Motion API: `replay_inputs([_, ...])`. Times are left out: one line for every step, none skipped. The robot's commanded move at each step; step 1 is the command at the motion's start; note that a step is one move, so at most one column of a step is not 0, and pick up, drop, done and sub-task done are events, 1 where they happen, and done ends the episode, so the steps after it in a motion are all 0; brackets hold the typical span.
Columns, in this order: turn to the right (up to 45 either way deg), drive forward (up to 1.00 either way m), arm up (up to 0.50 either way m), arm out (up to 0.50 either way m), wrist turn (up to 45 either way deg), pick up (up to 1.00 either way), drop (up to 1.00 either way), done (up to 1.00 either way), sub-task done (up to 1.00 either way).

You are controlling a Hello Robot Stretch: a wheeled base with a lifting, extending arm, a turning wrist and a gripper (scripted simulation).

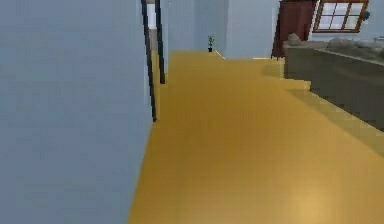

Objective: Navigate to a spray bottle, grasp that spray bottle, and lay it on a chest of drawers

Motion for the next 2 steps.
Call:
replay_inputs([0.0,1.00,0.00,0.00,0.0,0.00,0.00,0.00,0.00])
replay_inputs([0.0,1.00,0.00,0.00,0.0,0.00,0.00,0.00,0.00])
